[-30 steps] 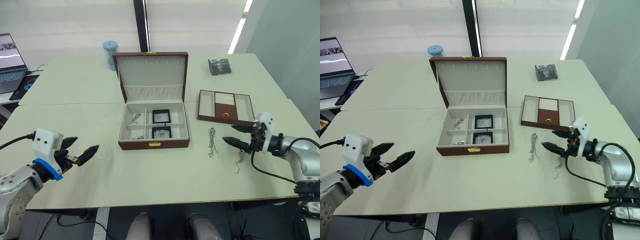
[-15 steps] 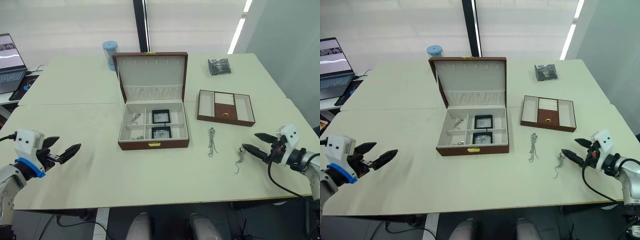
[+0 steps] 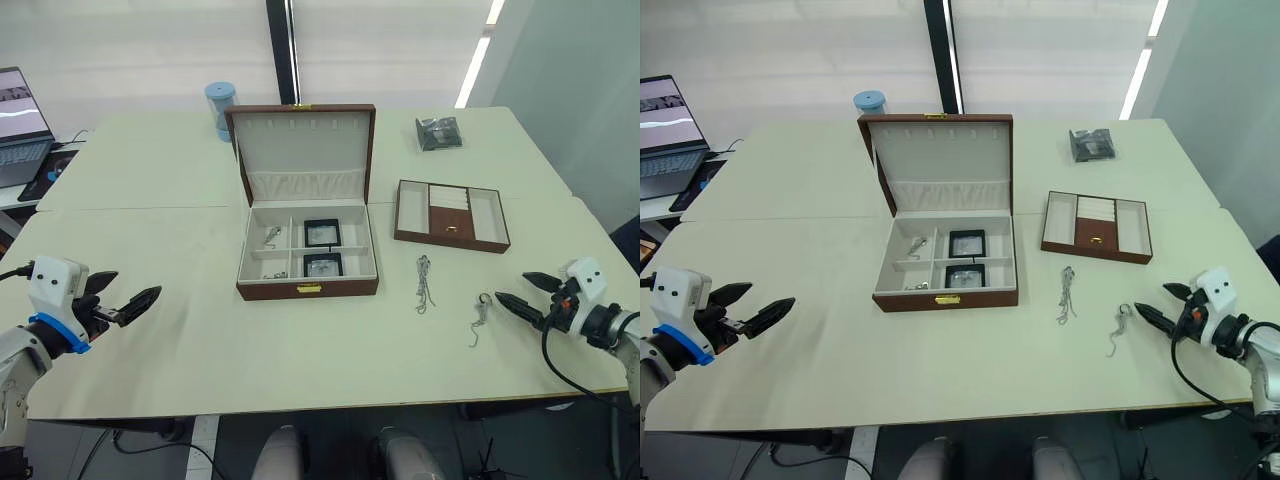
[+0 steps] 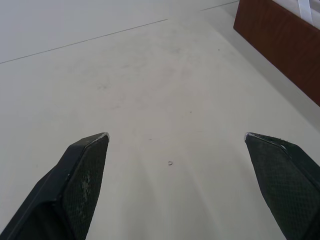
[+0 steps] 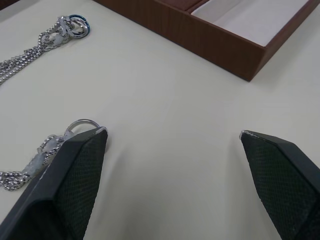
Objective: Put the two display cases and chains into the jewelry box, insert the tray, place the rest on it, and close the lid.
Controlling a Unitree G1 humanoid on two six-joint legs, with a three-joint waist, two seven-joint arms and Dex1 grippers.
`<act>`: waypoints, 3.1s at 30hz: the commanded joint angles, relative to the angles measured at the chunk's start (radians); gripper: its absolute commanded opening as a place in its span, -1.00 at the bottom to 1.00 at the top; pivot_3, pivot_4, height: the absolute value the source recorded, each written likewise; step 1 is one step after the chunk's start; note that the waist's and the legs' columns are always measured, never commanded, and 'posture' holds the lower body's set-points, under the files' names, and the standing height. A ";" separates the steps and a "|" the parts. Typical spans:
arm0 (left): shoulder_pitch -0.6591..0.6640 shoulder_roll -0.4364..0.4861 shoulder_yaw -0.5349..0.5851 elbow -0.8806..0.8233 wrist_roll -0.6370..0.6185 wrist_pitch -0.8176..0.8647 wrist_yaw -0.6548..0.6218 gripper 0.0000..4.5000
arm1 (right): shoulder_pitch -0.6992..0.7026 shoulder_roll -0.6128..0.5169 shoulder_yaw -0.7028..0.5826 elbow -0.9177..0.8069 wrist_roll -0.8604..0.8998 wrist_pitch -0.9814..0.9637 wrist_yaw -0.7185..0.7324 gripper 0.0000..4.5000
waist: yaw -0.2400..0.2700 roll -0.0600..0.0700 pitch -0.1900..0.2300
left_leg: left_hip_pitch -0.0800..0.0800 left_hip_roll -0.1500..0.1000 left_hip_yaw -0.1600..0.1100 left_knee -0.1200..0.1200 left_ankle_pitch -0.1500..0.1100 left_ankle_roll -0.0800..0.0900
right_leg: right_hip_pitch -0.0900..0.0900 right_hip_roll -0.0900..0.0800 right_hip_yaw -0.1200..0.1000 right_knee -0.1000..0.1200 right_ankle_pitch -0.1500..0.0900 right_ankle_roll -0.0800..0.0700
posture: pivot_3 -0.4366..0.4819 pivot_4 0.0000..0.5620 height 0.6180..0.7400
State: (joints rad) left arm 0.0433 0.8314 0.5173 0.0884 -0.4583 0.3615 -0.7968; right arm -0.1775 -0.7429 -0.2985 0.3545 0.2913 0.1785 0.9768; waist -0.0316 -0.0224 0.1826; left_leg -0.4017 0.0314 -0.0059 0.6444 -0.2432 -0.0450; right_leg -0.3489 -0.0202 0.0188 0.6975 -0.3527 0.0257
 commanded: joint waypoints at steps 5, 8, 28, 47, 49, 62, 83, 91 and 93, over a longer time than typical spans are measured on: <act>0.011 0.008 0.042 -0.027 0.002 -0.018 0.009 1.00 | -0.010 -0.032 -0.020 0.008 -0.003 -0.031 -0.036 0.99 | 0.000 0.000 0.000 | 0.000 0.000 0.000 0.000 0.000 0.000 | 0.000 0.000 0.000 0.000 0.000 0.000 | -0.05 -0.47 1.00; 0.015 0.006 0.042 -0.031 0.001 -0.018 0.010 1.00 | -0.008 -0.034 -0.018 0.001 -0.001 -0.031 -0.036 0.99 | 0.000 0.000 0.000 | 0.000 0.000 0.000 0.000 0.000 0.000 | 0.000 0.000 0.000 0.000 0.000 0.000 | -0.05 -0.47 1.00; 0.065 -0.039 -0.030 -0.253 -0.042 0.009 -0.028 1.00 | -0.094 -0.111 0.073 -0.178 0.069 0.132 0.121 0.99 | 0.000 0.000 0.000 | 0.000 0.000 0.000 0.000 0.000 0.000 | 0.000 0.000 0.001 0.000 0.000 0.000 | -0.05 -0.47 1.00; -0.030 -0.139 -0.453 -0.569 -0.005 -0.043 -0.106 1.00 | -0.767 -0.124 0.543 0.436 -0.314 -0.114 0.420 0.99 | -0.001 0.001 0.001 | 0.000 0.000 0.003 0.001 0.000 0.000 | 0.000 0.001 0.003 -0.001 0.000 0.000 | -0.05 -0.47 1.00; -0.029 -0.155 -0.479 -0.572 0.007 -0.067 -0.108 1.00 | -0.824 -0.115 0.567 0.552 -0.370 -0.181 0.396 0.99 | 0.000 0.001 0.001 | 0.000 0.000 0.004 0.001 0.000 0.000 | 0.000 0.001 0.004 -0.001 0.000 0.000 | -0.05 -0.47 1.00; -0.039 -0.226 -0.544 -0.564 0.066 -0.170 -0.097 1.00 | -0.967 -0.017 0.577 0.905 -0.524 -0.293 0.254 0.99 | -0.001 0.001 0.001 | 0.001 0.000 0.006 0.001 0.000 0.000 | 0.000 0.000 0.005 0.000 0.000 0.000 | -0.05 -0.47 1.00; -0.056 -0.222 -0.537 -0.560 0.059 -0.161 -0.083 1.00 | -0.977 0.031 0.539 0.965 -0.568 -0.280 0.176 -0.93 | -0.001 0.001 0.001 | 0.001 0.000 0.006 0.002 0.000 0.000 | 0.000 0.000 0.005 0.000 0.000 0.000 | -0.05 -0.47 1.00; -0.056 -0.234 -0.543 -0.534 0.067 -0.184 -0.086 1.00 | -0.988 0.023 0.527 0.958 -0.562 -0.240 0.252 -0.98 | -0.001 0.001 0.001 | 0.002 0.000 0.006 0.001 0.000 0.000 | 0.000 0.000 0.005 0.000 0.000 0.000 | -0.05 -0.47 1.00; -0.056 -0.237 -0.545 -0.526 0.069 -0.192 -0.088 1.00 | -0.991 0.022 0.519 0.956 -0.554 -0.228 0.259 -0.98 | -0.001 0.001 0.001 | 0.001 0.000 0.006 0.001 0.000 0.000 | 0.000 0.000 0.005 0.000 0.000 0.000 | -0.05 -0.47 1.00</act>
State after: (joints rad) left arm -0.0098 0.6007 -0.0323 -0.4242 -0.3921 0.2001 -0.8842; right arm -1.1486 -0.7079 0.2402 1.3173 -0.2736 -0.0590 1.2200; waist -0.0324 -0.0213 0.1834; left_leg -0.4003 0.0318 -0.0002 0.6459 -0.2431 -0.0450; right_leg -0.3489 -0.0199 0.0235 0.6975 -0.3525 0.0255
